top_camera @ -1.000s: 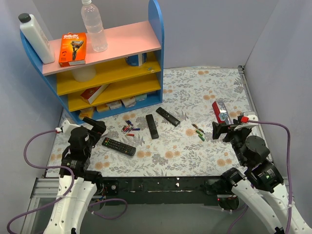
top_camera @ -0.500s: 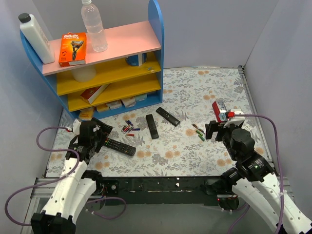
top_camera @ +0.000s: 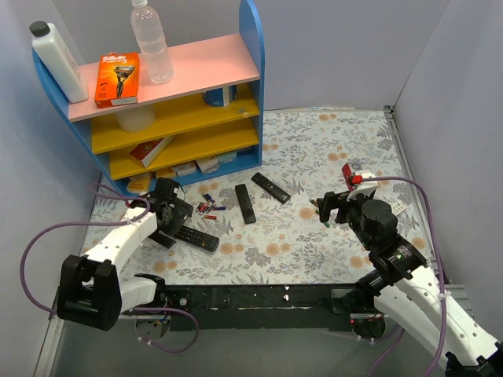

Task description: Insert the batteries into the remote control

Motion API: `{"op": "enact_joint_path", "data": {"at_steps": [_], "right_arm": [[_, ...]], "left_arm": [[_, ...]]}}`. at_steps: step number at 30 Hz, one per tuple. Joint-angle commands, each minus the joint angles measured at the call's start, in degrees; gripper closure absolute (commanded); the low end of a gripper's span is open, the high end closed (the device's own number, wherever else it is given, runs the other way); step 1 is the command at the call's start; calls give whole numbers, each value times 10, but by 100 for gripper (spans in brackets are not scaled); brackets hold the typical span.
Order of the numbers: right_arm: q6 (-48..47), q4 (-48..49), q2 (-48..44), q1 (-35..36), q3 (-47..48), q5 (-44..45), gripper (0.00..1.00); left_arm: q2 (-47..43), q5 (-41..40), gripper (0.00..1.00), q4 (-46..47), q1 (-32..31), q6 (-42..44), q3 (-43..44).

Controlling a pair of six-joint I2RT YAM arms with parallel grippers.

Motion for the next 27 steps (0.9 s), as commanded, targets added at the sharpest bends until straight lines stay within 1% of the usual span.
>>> {"op": "enact_joint_path", "data": {"at_steps": [1,7,14,15,17,19,20,21,24,25,26,27], "right_arm": [[-7,63,1,2,-8,-18,2],[-12,69,7,2,-11,-20,2],[-8,73,5,2,-16,-29,2],[-8,73,6,2,-15,-30,2],[-8,74,6,2,-15,-32,2],[-7,76,7,2,-15,-40,2],[-8,76,7,2,-15,-44,2],[-6,76,8,2,-15,-48,2],[-5,79,10,2,-14,-75,2],[-4,79,12,2,-14,-92,2],[-4,79,12,2,-14,-104,2],[-6,81,15,2,-14,-133,2]], "left_arm": [[30,-28,2,-39,-21,-55,12],[76,-51,2,-39,-46,-78,13],[119,-57,13,-26,-61,-80,14],[123,-57,17,-25,-66,-81,13],[133,-57,21,-27,-69,-83,11],[135,-55,30,-30,-75,-84,9],[135,-51,32,-30,-78,-84,6],[131,-50,40,-30,-81,-84,2],[110,-41,50,-30,-87,-83,-4],[103,-39,58,-28,-89,-81,-4],[94,-37,61,-29,-90,-79,-3],[78,-36,64,-29,-92,-74,-4]]}}
